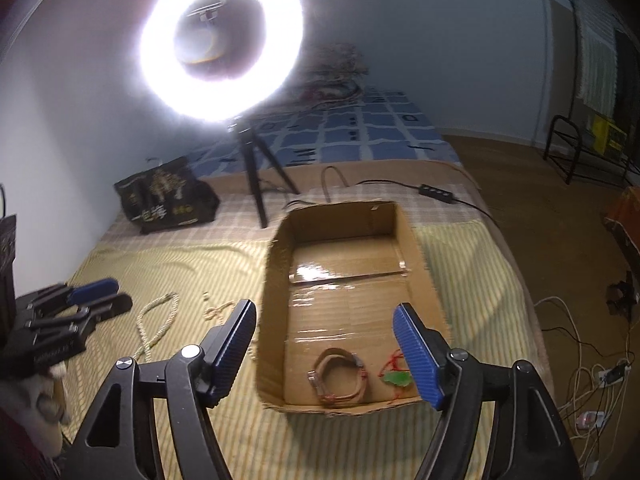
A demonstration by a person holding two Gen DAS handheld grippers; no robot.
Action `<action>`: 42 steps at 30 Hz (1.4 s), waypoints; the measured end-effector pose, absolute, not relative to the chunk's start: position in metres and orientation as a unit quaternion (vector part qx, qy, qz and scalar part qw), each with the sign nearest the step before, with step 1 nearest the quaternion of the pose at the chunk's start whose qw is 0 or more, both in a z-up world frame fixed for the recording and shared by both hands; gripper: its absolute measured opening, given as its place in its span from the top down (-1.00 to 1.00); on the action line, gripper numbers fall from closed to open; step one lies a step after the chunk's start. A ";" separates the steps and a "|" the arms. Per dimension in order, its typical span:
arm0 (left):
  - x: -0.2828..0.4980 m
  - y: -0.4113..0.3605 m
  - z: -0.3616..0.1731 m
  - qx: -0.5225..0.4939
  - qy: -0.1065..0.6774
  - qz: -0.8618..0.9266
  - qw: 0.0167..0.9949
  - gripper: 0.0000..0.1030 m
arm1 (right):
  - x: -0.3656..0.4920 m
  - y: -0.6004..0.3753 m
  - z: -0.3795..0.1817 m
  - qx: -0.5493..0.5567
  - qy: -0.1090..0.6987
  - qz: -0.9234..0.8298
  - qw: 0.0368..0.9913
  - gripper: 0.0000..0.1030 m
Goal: Organize jewelry
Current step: 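Carry the watch and pendant into the cardboard box and open both tools, then grasp the pearl necklace with the left tool while the right tool grasps the bead bracelet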
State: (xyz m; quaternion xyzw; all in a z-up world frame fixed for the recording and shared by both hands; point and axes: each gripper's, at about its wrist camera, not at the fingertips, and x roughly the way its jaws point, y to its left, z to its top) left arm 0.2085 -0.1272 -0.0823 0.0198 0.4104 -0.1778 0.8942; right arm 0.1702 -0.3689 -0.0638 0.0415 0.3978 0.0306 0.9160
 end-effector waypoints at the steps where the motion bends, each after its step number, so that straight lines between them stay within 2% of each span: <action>1: 0.210 -0.120 -0.084 0.020 0.413 -0.168 0.895 0.21 | 0.171 -0.362 -0.065 0.036 0.401 0.038 0.915 -0.42; 13: 0.221 -0.050 -0.098 0.020 0.438 -0.114 0.892 0.21 | 0.180 -0.288 -0.090 0.004 0.441 0.104 0.891 -0.40; 25: 0.235 -0.017 -0.153 -0.040 0.528 -0.083 0.844 0.22 | 0.196 -0.239 -0.145 0.028 0.530 0.135 0.836 -0.12; 26: 0.237 -0.014 -0.157 -0.052 0.535 -0.079 0.839 0.24 | 0.197 -0.238 -0.149 0.032 0.535 0.135 0.833 -0.07; 27: 0.240 -0.012 -0.160 -0.060 0.541 -0.077 0.835 0.39 | 0.198 -0.237 -0.154 0.037 0.542 0.134 0.829 -0.02; 28: 0.243 -0.010 -0.164 -0.071 0.550 -0.071 0.829 0.45 | 0.200 -0.236 -0.158 0.040 0.547 0.133 0.826 0.00; 33: 0.256 -0.003 -0.180 -0.119 0.571 -0.061 0.810 0.45 | 0.206 -0.234 -0.179 0.059 0.570 0.129 0.810 0.20; 42: 0.271 -0.003 -0.196 -0.153 0.585 -0.047 0.795 0.45 | 0.220 -0.230 -0.197 0.089 0.588 0.130 0.793 0.39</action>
